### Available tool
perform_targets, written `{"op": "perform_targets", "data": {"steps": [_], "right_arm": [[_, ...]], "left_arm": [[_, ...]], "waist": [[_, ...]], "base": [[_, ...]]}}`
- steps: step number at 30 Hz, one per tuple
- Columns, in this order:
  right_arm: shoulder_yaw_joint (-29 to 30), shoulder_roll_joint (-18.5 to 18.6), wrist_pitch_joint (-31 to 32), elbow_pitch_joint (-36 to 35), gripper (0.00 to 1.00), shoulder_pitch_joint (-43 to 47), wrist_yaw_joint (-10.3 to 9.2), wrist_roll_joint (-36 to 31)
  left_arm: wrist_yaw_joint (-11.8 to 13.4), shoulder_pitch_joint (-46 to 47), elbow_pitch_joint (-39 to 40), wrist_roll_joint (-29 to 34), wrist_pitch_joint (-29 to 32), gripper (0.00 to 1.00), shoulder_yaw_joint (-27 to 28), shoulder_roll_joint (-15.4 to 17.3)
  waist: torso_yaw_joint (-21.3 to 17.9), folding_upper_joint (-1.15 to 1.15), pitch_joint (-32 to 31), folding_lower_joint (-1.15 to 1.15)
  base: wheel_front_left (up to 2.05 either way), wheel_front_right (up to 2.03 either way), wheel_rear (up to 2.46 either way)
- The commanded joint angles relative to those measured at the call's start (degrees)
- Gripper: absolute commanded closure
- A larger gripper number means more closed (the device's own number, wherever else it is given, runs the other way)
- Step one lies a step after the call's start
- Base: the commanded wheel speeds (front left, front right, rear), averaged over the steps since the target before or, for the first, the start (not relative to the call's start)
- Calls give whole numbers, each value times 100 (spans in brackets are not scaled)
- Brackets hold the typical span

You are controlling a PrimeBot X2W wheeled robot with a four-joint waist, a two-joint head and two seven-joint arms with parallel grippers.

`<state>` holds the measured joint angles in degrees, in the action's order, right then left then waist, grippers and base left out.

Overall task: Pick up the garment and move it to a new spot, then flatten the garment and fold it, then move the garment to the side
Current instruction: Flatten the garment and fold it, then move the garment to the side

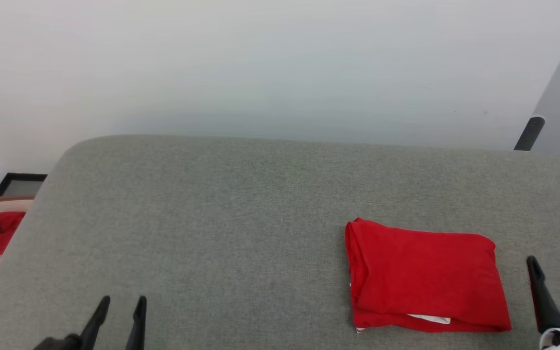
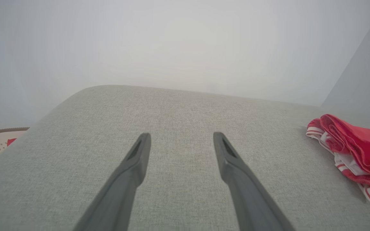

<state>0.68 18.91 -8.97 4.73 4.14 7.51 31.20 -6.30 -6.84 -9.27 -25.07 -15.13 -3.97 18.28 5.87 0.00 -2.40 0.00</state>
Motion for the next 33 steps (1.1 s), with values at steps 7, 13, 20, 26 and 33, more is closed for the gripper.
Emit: {"op": "perform_targets", "data": {"steps": [7, 13, 20, 26, 33], "right_arm": [[345, -161, 206, -462, 0, 300, -5, -178], [427, -272, 339, -616, 0, 353, -5, -253], [444, -347, 436, -668, 0, 346, -5, -226], [439, -368, 456, -676, 0, 338, -5, -240], [424, -404, 386, -672, 0, 309, -5, -246]], "left_arm": [[119, -356, 351, 32, 2, 0, 32, -34], [128, -375, 452, -15, 25, 0, 23, -6], [148, -314, 514, -36, 27, 0, 0, 22], [153, -278, 538, -46, 26, 0, -33, 41], [177, -277, 572, -61, 19, 0, -21, 50]], "waist": [[77, 0, 2, 0], [105, 0, 30, 0], [119, 0, 66, 0], [132, 0, 86, 0], [136, 0, 91, 0]], "base": [[0, 0, 0], [0, 0, 0], [0, 0, 0], [0, 0, 0], [0, 0, 0]]}}
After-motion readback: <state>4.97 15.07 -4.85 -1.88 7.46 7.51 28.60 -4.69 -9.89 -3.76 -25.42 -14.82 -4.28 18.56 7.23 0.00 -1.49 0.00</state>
